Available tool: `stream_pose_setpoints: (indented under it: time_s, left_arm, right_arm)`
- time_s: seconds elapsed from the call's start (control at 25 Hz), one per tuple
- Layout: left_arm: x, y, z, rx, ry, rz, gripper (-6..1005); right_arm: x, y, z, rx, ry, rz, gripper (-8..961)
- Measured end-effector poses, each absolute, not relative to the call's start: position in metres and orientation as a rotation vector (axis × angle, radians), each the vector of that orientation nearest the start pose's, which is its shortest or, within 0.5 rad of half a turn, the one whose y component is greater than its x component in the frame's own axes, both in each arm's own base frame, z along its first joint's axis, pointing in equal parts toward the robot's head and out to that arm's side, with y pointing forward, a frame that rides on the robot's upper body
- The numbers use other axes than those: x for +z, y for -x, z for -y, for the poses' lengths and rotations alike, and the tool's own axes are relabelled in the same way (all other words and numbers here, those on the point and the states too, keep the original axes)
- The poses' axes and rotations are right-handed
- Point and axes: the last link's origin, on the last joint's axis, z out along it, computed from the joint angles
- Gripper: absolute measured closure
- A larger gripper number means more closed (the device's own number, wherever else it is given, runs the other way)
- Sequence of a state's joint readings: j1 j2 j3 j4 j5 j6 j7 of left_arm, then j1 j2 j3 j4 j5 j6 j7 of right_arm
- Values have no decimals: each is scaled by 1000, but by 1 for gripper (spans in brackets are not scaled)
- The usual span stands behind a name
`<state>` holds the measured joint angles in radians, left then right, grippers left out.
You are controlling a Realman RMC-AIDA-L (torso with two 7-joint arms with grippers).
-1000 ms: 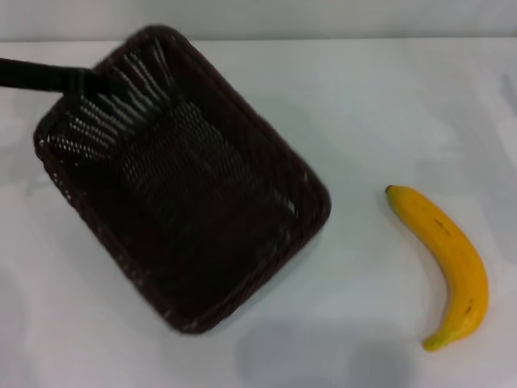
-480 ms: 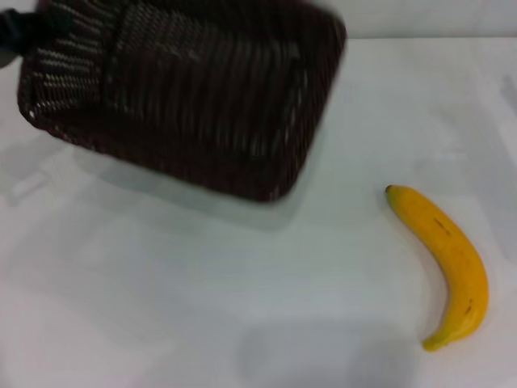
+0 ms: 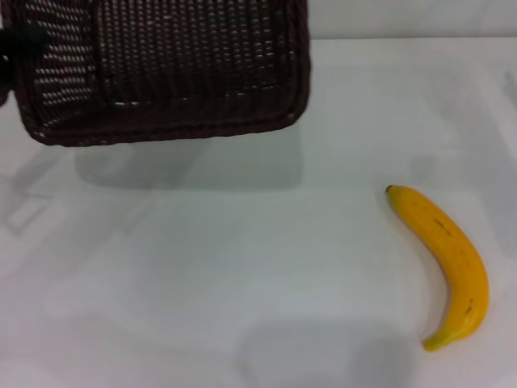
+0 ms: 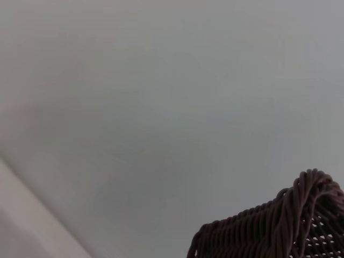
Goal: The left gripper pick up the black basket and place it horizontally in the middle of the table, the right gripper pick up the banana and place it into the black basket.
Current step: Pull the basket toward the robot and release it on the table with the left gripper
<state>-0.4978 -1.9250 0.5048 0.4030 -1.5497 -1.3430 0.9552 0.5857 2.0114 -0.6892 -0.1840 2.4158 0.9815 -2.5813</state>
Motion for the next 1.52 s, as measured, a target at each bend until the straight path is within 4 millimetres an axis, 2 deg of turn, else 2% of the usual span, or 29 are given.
stream_pose_setpoints:
  time_s: [0.28,0.36,0.52,0.6,0.68,1.0,1.32,1.52]
  left_arm:
    - [62,324,-363,1652,-1734,-2380,766]
    - [60,322,-365,1607,-1703,-2409,766]
    - [61,321,-370,1519,-1721,-2447,766]
    - [63,319,-379,1384,-1787,-2497,766]
    - [66,316,-385,1325,-1829,-2514,766]
    - [72,308,-402,1145,-1873,-2601,767]
    - [68,301,-409,926,-1969,-2638,750]
    - [63,299,-409,903,-1961,-2646,709]
  right_arm:
    - [71,-328,-409,745,1547,-620,111]
    - [74,-330,-409,738,1554,-614,111]
    - [78,-335,-407,725,1548,-621,111]
    - [79,-338,-405,721,1544,-623,111]
    - [80,-339,-404,719,1541,-626,111]
    - [75,-340,-400,725,1538,-636,112]
    - [70,-336,-401,734,1542,-642,112]
    - [68,-335,-402,737,1544,-645,112]
